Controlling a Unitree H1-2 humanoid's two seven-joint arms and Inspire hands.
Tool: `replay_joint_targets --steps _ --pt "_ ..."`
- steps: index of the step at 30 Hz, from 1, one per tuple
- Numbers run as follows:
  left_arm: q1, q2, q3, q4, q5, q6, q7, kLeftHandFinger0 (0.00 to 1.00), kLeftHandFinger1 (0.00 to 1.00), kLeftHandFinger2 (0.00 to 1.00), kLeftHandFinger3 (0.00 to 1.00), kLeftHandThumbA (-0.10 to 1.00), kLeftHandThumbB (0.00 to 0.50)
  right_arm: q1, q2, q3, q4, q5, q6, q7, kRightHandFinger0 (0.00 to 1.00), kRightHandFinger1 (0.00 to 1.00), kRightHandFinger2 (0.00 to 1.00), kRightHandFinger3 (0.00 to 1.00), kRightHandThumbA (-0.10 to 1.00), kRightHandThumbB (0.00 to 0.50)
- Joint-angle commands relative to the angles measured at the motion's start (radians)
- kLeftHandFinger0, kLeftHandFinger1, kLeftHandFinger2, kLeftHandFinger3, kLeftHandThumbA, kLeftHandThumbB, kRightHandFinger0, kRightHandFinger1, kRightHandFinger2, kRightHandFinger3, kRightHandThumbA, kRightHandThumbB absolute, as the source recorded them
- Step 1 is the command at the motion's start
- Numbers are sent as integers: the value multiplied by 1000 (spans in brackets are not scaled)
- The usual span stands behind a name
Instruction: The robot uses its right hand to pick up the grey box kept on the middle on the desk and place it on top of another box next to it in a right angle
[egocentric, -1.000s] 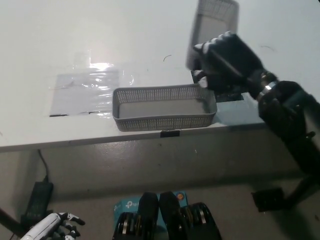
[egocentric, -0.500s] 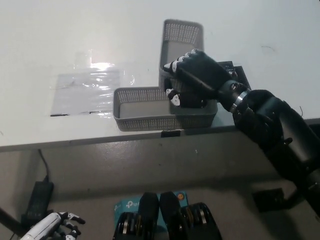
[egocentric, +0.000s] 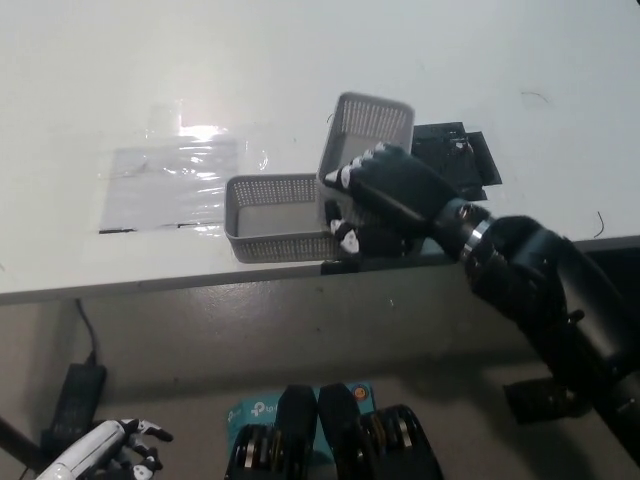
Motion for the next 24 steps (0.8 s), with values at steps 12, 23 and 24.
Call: replay_joint_targets --steps 12,23,24 --pt "-6 42 1 -4 16 -13 -13 349 390 517 680 281 325 -10 34 28 -40 -40 -69 -39 0 0 337 287 -100 214" --pt "-9 43 4 -16 8 6 -33 445 464 604 696 274 319 -50 10 78 65 -166 -123 -220 0 0 444 333 -100 146" --pt "-8 45 5 -19 7 4 -34 423 443 585 688 278 332 -51 7 80 67 -171 -123 -223 0 21 500 374 -100 139"
